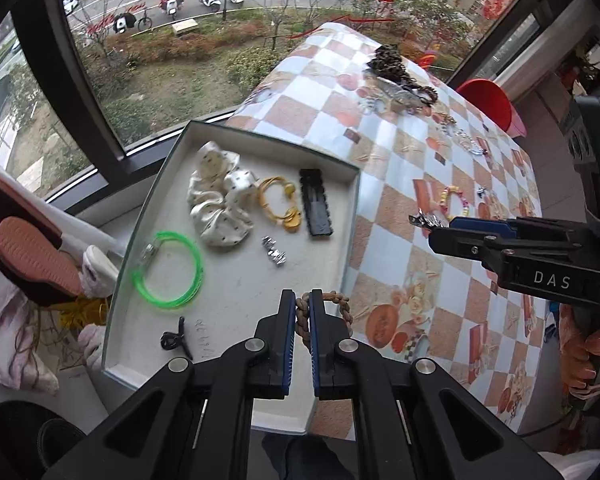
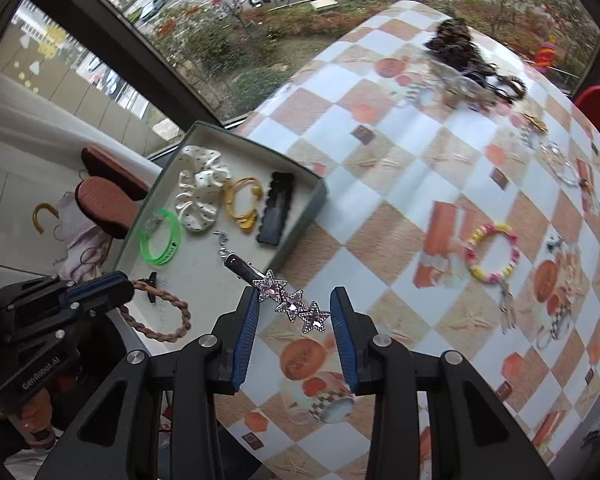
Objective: Organize jewelry
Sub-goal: 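Carry the braided bracelet into the box and open the left tool while the right tool releases the barrette there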
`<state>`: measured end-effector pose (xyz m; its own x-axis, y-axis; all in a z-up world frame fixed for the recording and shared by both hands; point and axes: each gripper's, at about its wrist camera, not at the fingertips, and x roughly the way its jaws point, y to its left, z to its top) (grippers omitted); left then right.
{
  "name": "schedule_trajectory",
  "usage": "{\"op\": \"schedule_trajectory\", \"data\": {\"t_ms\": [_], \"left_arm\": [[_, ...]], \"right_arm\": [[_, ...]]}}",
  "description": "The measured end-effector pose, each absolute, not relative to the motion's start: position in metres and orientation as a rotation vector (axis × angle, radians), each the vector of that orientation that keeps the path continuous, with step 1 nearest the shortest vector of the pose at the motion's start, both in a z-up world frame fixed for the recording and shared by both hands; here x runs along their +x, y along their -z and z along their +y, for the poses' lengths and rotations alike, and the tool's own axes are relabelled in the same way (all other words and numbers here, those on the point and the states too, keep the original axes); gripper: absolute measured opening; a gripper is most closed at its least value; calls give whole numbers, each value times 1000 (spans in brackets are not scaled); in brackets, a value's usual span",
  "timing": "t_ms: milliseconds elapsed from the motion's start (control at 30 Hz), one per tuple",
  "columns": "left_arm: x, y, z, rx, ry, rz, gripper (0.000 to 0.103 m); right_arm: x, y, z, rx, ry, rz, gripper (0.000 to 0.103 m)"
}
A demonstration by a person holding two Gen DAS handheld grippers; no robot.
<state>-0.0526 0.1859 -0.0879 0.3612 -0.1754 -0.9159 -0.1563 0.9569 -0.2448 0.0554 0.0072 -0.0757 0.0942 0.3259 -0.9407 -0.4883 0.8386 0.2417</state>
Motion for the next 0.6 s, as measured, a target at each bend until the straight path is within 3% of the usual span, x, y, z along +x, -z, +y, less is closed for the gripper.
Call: {"op": "schedule_trajectory", "data": {"t_ms": [600], "left_arm": [[-79,167,211,-362,-88,1341,11]], "right_arm": [[56,138,103,-313,-705,1475,40]]}}
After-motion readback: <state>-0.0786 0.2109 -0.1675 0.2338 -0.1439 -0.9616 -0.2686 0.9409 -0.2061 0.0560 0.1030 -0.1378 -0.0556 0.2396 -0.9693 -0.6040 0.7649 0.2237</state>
